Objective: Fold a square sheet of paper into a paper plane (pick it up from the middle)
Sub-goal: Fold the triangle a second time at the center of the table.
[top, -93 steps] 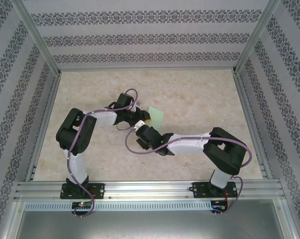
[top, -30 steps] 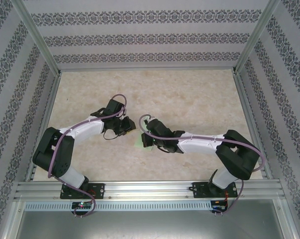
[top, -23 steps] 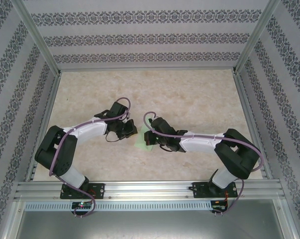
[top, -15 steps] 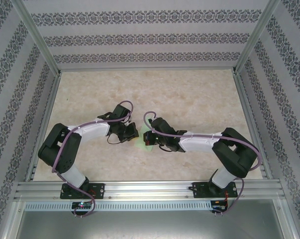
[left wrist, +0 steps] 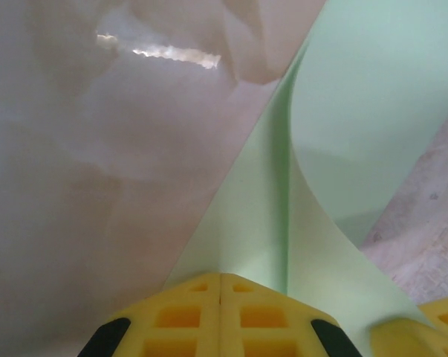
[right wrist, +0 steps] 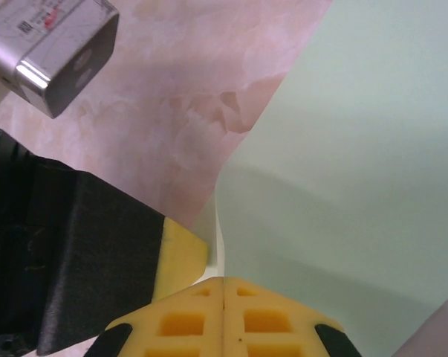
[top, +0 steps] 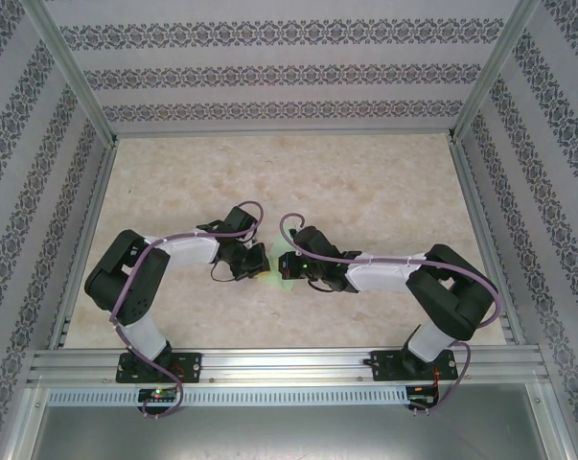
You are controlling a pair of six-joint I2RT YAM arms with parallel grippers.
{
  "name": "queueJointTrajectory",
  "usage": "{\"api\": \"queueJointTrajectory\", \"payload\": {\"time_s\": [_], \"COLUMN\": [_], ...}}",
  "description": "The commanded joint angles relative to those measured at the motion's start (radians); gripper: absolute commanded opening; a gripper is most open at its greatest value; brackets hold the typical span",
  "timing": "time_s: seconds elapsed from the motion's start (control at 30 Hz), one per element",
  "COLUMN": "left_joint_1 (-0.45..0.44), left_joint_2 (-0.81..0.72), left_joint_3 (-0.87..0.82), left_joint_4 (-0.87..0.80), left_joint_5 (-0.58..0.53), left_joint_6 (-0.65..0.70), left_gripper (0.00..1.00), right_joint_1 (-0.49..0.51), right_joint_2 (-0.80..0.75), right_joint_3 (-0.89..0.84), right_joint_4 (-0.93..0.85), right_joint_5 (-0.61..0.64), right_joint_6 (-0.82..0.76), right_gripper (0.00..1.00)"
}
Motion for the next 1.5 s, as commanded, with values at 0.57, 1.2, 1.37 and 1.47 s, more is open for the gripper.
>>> {"api": "queueJointTrajectory", "payload": {"time_s": [0.57,1.2,1.37,1.47], "left_joint_1": [-0.017,-0.017,-0.017,-0.017], "left_joint_2": [0.072,0.078,0.079,0.078], "left_joint_3": [0.021,0.035,0.041,0.044], "left_joint_4": [-0.074,-0.093,-0.096,-0.1], "left_joint_5": [-0.081,-0.082,-0.081,-0.081], "left_joint_6": [0.114,0.128,0.13,0.131], "left_gripper": [0.02,0.02,0.02,0.02], "right_joint_1": [-0.09,-0.106,-0.104,-0.106], "right_joint_2": [0.044,0.068,0.068,0.067], "right_joint_3": [0.064,0.09,0.085,0.088], "right_joint_4": [-0.157,-0.185,-0.191,-0.197], "right_joint_5": [-0.028,-0.032,-0.012,0.004], "right_joint_6": [-0.194,-0.236,-0.232,-0.237], "right_gripper": [0.01,0.02,0.02,0.02]}}
